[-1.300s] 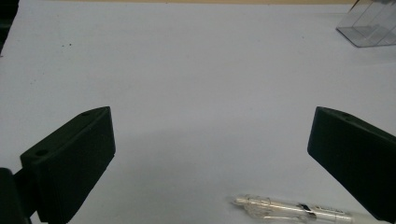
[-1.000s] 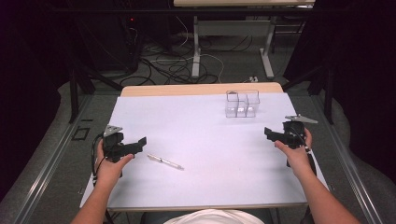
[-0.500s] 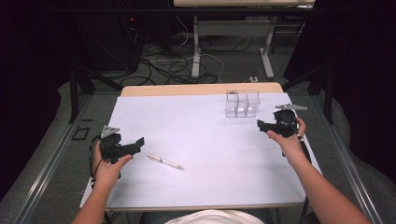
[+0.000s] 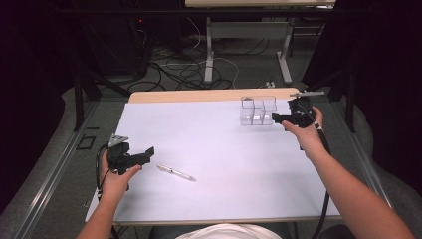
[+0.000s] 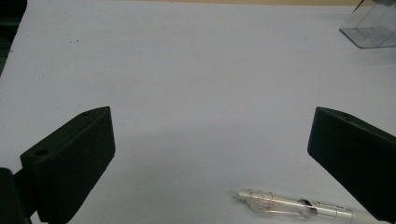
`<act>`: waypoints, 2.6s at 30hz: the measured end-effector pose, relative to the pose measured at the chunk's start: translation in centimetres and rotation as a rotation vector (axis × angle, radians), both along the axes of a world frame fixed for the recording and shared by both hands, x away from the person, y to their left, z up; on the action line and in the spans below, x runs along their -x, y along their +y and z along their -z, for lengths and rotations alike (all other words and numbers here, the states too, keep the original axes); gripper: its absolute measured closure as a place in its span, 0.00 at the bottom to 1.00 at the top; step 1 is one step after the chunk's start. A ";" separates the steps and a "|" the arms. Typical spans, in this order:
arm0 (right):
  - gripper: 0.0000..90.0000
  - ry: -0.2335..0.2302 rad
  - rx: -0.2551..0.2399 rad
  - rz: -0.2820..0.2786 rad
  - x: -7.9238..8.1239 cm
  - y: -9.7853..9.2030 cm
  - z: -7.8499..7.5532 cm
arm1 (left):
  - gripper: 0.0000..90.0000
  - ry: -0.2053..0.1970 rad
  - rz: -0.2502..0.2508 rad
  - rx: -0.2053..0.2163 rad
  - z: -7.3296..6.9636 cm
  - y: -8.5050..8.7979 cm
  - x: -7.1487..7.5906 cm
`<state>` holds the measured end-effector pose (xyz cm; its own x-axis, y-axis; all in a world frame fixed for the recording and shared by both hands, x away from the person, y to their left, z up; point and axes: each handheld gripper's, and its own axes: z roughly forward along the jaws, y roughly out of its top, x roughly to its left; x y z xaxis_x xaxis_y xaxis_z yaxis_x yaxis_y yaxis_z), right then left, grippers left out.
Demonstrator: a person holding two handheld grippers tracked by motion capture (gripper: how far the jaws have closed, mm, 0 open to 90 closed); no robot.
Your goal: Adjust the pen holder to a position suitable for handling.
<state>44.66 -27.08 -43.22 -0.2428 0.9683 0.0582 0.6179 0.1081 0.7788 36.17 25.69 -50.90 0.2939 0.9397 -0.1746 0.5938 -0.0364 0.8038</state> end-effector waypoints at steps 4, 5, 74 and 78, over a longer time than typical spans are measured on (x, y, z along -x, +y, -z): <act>0.27 0.021 -0.003 0.010 -1.2 0.2 -1.0 | 0.01 0.004 -0.002 0.000 0.0 0.1 0.0; 0.27 0.036 0.011 0.009 -1.7 0.4 -1.5 | 0.01 0.002 -0.003 0.001 0.0 0.1 0.0; 0.86 0.215 0.027 0.124 -12.1 0.1 5.1 | 0.03 0.016 -0.035 0.002 0.3 0.5 0.0; 0.95 0.204 0.054 0.152 -12.0 0.7 5.2 | 0.03 0.015 -0.029 0.001 0.3 0.3 0.1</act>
<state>56.66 -26.35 -48.42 -0.0823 0.9959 0.0379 0.7739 0.0399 0.6321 36.09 25.99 -51.21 0.2635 0.9478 -0.1797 0.6063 -0.0178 0.7950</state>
